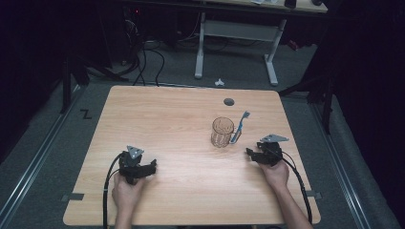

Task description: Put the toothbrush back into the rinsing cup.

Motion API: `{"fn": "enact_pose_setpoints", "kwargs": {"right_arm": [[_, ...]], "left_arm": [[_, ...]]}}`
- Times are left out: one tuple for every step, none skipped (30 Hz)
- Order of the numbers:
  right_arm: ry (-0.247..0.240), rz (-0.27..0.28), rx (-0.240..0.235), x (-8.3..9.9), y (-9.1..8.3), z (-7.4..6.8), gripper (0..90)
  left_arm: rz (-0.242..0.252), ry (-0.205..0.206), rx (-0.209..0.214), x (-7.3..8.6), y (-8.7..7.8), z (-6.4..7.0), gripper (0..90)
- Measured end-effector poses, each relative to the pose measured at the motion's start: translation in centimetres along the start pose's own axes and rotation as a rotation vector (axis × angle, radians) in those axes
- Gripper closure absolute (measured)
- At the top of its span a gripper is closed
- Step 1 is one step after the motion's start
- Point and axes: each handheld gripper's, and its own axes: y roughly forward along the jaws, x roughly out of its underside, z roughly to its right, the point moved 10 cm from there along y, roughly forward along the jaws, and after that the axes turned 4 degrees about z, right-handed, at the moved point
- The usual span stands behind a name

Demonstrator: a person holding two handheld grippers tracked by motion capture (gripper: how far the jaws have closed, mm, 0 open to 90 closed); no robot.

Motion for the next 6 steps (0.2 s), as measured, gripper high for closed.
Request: {"fn": "enact_pose_setpoints", "kwargs": {"right_arm": [[0.002,0.000,0.005,0.02,-0.03,-0.02,39.9],[-0.004,0.003,0.015,0.02,-0.06,-0.02,39.7],[-0.008,0.002,0.021,0.04,-0.11,-0.07,39.7],[-0.012,0.005,0.024,0.05,-0.13,-0.12,39.7],[-0.014,0.005,0.025,0.05,-0.15,-0.16,39.7],[-0.014,0.005,0.026,0.06,-0.15,-0.17,39.6]], "left_arm": [[0.000,0.000,0.000,0.00,0.00,0.00,18.6],[0.000,0.000,0.000,0.00,0.00,0.00,18.6],[0.000,0.000,0.000,0.00,0.00,0.00,18.6],[0.000,0.000,0.000,0.00,0.00,0.00,18.6],[0.000,0.000,0.000,0.00,0.00,0.00,18.6],[0.000,0.000,0.000,0.00,0.00,0.00,18.6]]}}
